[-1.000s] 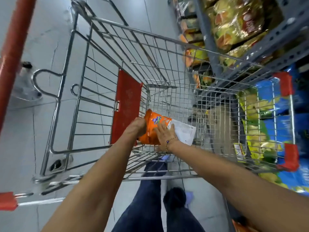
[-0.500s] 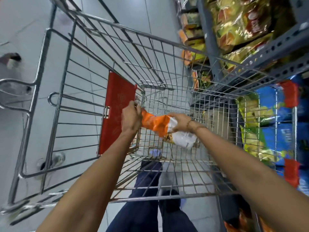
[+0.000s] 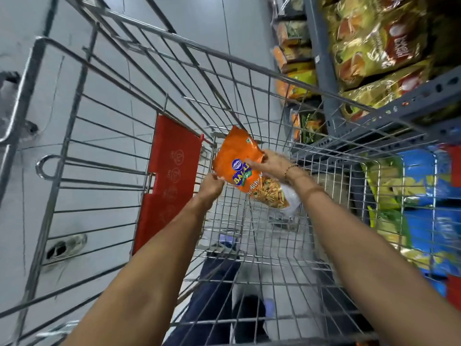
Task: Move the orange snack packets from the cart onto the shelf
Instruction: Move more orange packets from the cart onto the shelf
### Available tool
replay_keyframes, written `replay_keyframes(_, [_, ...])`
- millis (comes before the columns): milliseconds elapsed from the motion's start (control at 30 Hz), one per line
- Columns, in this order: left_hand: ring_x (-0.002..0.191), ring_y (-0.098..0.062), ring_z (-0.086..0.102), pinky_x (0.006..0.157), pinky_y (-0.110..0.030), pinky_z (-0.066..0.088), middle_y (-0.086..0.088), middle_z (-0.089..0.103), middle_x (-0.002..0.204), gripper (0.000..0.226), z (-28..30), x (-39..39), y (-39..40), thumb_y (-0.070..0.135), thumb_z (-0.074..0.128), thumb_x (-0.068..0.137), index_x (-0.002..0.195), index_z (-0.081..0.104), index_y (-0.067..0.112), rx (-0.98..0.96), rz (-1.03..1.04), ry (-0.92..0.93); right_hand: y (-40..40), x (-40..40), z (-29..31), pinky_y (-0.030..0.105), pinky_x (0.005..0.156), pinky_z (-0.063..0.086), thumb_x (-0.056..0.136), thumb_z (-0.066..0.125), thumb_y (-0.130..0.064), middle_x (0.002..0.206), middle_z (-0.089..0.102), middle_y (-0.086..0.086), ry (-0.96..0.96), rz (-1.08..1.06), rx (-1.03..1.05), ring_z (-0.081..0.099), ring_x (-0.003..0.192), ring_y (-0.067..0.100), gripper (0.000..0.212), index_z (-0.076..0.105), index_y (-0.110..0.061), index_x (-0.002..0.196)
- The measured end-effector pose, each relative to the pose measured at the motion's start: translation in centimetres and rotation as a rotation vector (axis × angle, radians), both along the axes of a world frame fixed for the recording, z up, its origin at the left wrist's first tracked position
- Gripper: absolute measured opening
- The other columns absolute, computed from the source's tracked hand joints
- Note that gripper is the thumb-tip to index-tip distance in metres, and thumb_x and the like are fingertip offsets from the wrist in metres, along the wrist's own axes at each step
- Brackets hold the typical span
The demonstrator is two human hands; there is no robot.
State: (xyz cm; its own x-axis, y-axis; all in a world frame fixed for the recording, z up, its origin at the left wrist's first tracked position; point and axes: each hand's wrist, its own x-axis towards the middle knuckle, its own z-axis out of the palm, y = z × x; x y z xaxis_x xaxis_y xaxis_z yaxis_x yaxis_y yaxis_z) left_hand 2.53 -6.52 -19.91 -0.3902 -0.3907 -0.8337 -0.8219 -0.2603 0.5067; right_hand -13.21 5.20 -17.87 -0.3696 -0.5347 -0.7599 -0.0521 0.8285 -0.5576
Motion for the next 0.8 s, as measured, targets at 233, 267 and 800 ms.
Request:
replay_keyframes(233, [0.112,-0.033,0.054,0.096,-0.042,0.043,-0.024,0.059,0.119,0.034,-1.5,-0.6,-0.2,0.019,0.048,0.094,0.117,0.053,-0.005,0.053,0.139,0.038,-3.4,1.0,-1.0,0.04,0.079,0.051,0.079,0.055,-0.058,0.116,0.058,0.007,0.263,-0.141,0.018,0.058,0.092,0.026,0.06,0.037,-0.025,0.125])
replay_keyframes(267, [0.112,-0.032,0.054,0.096,-0.042,0.044,-0.023,0.059,0.118,0.035,-1.4,-0.6,-0.2,0.02,0.047,0.094,0.118,0.052,-0.005,0.047,0.157,0.034,-3.4,0.9,-0.9,0.039,0.079,0.051,0.081,0.053,-0.058,0.114,0.061,0.004,0.251,-0.114,0.007,0.059,0.092,0.025,0.056,0.043,-0.023,0.124])
replay_keyframes(800, [0.088,-0.004,0.063,0.076,-0.013,0.052,-0.004,0.064,0.098,0.023,6.6,-2.3,1.3,0.012,0.059,0.087,0.107,0.056,0.002,0.216,0.006,0.515,9.4,2.5,11.4,0.028,0.067,0.057,0.084,0.058,-0.032,0.081,0.066,-0.003,0.24,-0.479,-0.296,0.067,0.069,0.011,0.004,0.056,-0.031,0.08])
